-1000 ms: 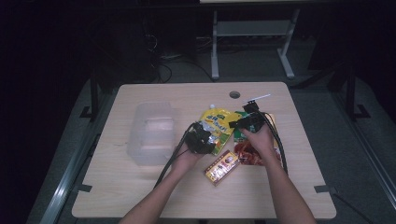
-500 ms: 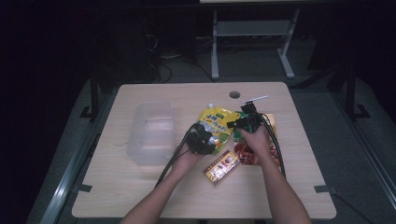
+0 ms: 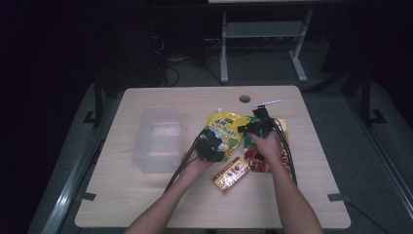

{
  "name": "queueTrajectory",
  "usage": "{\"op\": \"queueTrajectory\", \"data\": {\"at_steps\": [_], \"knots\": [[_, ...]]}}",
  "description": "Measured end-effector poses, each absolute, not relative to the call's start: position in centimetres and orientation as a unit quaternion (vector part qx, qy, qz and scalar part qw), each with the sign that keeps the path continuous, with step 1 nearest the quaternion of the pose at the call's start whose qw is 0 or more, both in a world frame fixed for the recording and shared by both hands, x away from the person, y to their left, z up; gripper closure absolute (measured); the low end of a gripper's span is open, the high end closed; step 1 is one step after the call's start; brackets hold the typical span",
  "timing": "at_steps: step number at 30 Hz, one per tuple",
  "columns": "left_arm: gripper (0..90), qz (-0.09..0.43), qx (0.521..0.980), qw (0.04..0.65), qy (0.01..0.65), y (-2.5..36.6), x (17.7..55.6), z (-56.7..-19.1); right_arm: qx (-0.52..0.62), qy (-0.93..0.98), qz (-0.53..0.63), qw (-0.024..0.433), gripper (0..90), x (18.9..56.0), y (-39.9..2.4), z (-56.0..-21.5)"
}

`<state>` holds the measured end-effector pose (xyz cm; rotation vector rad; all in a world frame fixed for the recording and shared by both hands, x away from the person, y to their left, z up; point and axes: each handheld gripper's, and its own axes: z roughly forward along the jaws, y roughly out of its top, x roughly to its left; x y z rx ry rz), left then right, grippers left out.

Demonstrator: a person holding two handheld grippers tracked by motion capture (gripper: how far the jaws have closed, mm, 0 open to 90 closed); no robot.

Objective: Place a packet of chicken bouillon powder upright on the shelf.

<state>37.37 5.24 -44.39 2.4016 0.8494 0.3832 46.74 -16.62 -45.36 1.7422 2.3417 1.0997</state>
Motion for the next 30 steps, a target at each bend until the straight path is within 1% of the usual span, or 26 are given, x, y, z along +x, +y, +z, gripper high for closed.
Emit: {"op": "queueTrajectory", "data": {"at_steps": [10, 14, 16, 17, 18, 19, 21, 22, 23, 24, 26, 28, 30], "knots": [[60.0, 0.144, 0.896, 0.278, 0.315, 5.15, 37.33, -44.43, 0.562, 0.743, 0.364, 0.002, 46.6, 46.83, -15.98, -45.77], [59.6, 0.146, 0.897, 0.276, 0.312, 5.1, 37.3, -44.45, 0.563, 0.74, 0.367, 0.003, 48.4, 46.86, -15.87, -45.8], [59.6, 0.146, 0.897, 0.276, 0.312, 5.11, 37.32, -44.45, 0.564, 0.739, 0.368, -0.001, 51.9, 46.89, -15.88, -45.9], [59.6, 0.146, 0.897, 0.276, 0.311, 5.11, 37.33, -44.46, 0.564, 0.739, 0.368, -0.001, 51.9, 46.89, -15.88, -45.9], [59.6, 0.145, 0.897, 0.277, 0.313, 5.09, 37.29, -44.47, 0.568, 0.735, 0.37, -0.004, 54.6, 46.9, -15.89, -45.93], [59.6, 0.145, 0.897, 0.277, 0.313, 5.08, 37.29, -44.47, 0.568, 0.735, 0.37, -0.004, 54.6, 46.9, -15.89, -45.93], [59.6, 0.146, 0.897, 0.277, 0.311, 5.07, 37.32, -44.48, 0.568, 0.733, 0.373, -0.008, 58.3, 46.94, -15.94, -45.99], [59.6, 0.145, 0.897, 0.278, 0.312, 5.05, 37.31, -44.5, 0.569, 0.733, 0.373, -0.009, 62.0, 46.97, -15.98, -46.07], [59.6, 0.146, 0.897, 0.278, 0.311, 5.05, 37.32, -44.5, 0.569, 0.733, 0.373, -0.009, 62.0, 46.97, -15.98, -46.07], [59.6, 0.145, 0.897, 0.278, 0.31, 5.05, 37.34, -44.5, 0.569, 0.731, 0.376, -0.014, 64.0, 46.99, -15.99, -46.11], [59.6, 0.145, 0.897, 0.279, 0.31, 5.03, 37.36, -44.52, 0.568, 0.73, 0.379, -0.018, 70.3, 47.01, -16.02, -46.22], [59.6, 0.146, 0.898, 0.278, 0.309, 5.0, 37.37, -44.54, 0.567, 0.73, 0.382, -0.016, 73.3, 47.05, -15.92, -46.29], [59.8, 0.143, 0.898, 0.278, 0.309, 5.04, 37.44, -44.55, 0.565, 0.728, 0.388, -0.019, 78.9, 47.08, -15.79, -46.28]]}}
